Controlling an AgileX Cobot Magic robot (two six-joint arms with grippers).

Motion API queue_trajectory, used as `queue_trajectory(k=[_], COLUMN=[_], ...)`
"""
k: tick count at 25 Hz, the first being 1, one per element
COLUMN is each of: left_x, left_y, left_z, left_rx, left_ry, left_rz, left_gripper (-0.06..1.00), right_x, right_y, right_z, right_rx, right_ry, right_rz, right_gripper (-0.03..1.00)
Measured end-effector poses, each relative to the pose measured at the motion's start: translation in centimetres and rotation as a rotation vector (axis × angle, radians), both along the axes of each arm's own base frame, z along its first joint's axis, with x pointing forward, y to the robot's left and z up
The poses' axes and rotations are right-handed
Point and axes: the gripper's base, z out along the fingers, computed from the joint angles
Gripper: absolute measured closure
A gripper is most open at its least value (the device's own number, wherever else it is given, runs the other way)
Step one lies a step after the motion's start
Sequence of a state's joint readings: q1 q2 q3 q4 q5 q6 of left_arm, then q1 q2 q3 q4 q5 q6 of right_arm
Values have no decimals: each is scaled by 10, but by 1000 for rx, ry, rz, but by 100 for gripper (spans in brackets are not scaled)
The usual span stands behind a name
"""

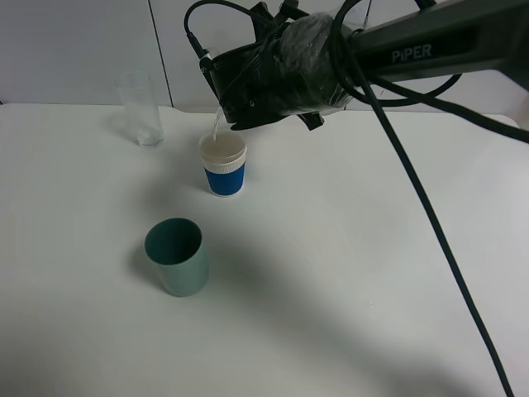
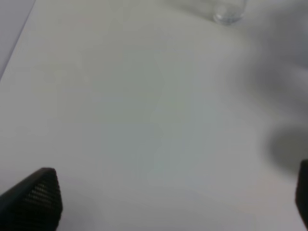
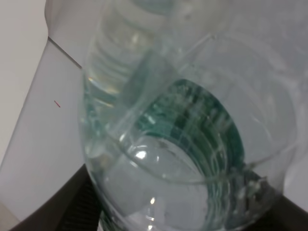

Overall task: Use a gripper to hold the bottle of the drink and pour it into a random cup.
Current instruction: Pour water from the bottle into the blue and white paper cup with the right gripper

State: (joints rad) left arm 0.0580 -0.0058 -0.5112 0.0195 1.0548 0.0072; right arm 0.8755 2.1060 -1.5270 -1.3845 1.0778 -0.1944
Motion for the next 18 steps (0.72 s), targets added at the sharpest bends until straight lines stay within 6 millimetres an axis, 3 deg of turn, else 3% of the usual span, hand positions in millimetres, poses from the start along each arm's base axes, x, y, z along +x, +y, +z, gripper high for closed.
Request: queue_trajectory(k=[18], left_x=[0], left_y=[0], left_z=[0], left_rx=[0], left_ry=[0], left_rz=[0], left_gripper=[-4], right_x=[1], right_y=[-1], right_z=[3], right_rx=[-84], right_ry=[-10], right_rz=[19], right_gripper=[44])
